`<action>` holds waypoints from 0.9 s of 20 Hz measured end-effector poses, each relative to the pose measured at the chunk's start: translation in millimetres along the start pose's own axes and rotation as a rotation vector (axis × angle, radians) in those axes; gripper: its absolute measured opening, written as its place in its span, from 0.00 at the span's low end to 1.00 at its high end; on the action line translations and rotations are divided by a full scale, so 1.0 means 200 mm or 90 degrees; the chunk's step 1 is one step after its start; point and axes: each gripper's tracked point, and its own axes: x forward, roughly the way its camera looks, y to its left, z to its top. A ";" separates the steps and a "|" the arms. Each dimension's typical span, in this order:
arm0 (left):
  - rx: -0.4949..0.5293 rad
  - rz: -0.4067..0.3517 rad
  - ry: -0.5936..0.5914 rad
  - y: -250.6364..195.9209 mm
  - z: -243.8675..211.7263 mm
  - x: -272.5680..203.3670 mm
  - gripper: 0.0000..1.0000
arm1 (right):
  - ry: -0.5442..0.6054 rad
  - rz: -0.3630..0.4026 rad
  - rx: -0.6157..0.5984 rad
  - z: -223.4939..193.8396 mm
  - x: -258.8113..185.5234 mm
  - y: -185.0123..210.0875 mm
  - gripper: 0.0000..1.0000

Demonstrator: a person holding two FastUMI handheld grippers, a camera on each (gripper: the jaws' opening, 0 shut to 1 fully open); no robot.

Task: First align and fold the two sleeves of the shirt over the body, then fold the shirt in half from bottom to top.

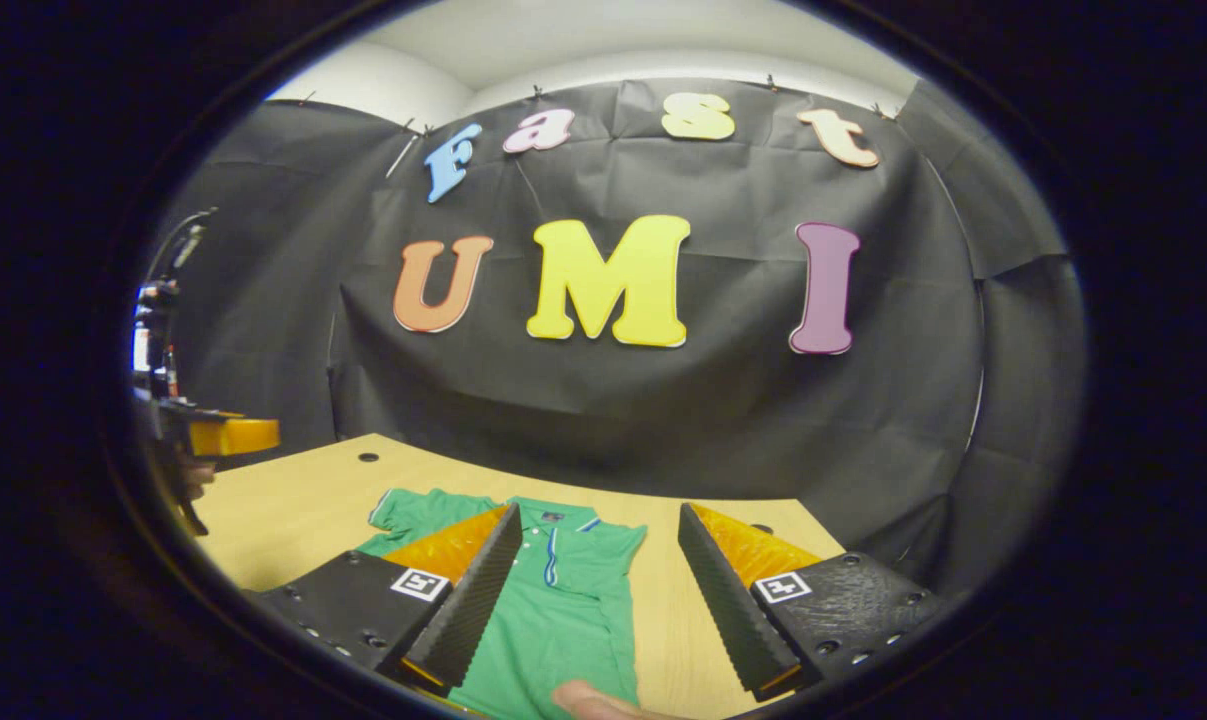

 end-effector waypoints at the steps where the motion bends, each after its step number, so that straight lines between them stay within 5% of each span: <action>1: 0.001 0.001 0.009 0.00 0.00 0.09 1.00 | -0.007 0.003 -0.006 -0.02 -0.06 -0.01 0.95; 9: 0.038 0.020 0.114 0.04 -0.30 0.83 1.00 | -0.022 0.037 0.016 -0.27 -0.43 -0.07 0.96; 18: 0.036 0.015 0.196 0.09 -0.71 1.11 1.00 | 0.033 0.025 0.097 -0.56 -0.43 -0.24 0.95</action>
